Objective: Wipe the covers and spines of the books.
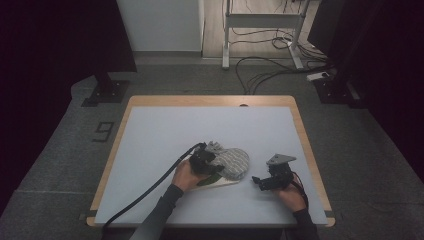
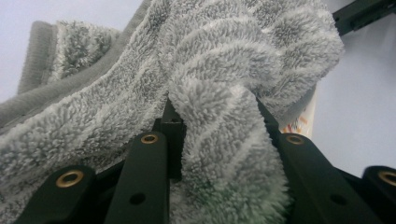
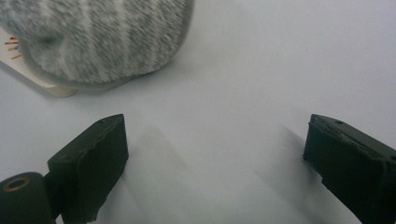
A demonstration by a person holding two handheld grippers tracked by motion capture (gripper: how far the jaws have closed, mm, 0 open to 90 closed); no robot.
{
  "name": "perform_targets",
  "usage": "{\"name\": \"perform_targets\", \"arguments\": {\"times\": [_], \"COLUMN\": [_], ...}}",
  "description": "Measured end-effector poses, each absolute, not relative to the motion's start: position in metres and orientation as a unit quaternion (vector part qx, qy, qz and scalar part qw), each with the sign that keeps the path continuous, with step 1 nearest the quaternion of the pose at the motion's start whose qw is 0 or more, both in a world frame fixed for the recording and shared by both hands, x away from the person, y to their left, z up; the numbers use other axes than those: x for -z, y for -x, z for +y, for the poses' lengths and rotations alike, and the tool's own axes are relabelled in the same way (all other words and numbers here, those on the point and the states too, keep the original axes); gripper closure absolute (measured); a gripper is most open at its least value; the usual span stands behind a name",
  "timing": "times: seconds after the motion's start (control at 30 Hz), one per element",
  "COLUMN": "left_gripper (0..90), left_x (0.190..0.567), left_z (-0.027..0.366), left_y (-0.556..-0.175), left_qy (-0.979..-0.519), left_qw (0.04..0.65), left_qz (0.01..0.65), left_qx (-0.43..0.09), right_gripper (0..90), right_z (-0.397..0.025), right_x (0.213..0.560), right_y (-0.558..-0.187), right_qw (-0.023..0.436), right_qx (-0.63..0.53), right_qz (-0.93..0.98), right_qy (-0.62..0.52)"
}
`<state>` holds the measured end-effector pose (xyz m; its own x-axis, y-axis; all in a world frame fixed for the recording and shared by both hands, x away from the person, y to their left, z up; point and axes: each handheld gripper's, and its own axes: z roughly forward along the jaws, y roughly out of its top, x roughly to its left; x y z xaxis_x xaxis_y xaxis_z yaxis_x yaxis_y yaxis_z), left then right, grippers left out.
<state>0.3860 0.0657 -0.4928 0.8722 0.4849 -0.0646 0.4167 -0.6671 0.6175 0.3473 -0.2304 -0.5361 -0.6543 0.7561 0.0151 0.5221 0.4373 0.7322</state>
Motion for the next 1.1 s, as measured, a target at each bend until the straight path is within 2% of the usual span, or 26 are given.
{"name": "perform_targets", "arguments": {"times": [0.8,1.1], "left_gripper": [66.5,66.2], "left_x": [0.491,0.489], "left_z": [0.143,0.158], "left_y": [-0.366,-0.354], "left_qy": [-0.891,-0.891], "left_qw": [0.335,0.331], "left_qz": [0.3,0.305], "left_qx": [-0.057,-0.062], "right_gripper": [5.6,5.6], "right_z": [-0.23,-0.23], "right_x": [0.536,0.536], "right_y": [-0.347,-0.347], "right_qw": [0.16,0.16], "right_qx": [-0.366,-0.366], "right_qz": [0.833,0.833], "right_qy": [-0.384,-0.383]}}
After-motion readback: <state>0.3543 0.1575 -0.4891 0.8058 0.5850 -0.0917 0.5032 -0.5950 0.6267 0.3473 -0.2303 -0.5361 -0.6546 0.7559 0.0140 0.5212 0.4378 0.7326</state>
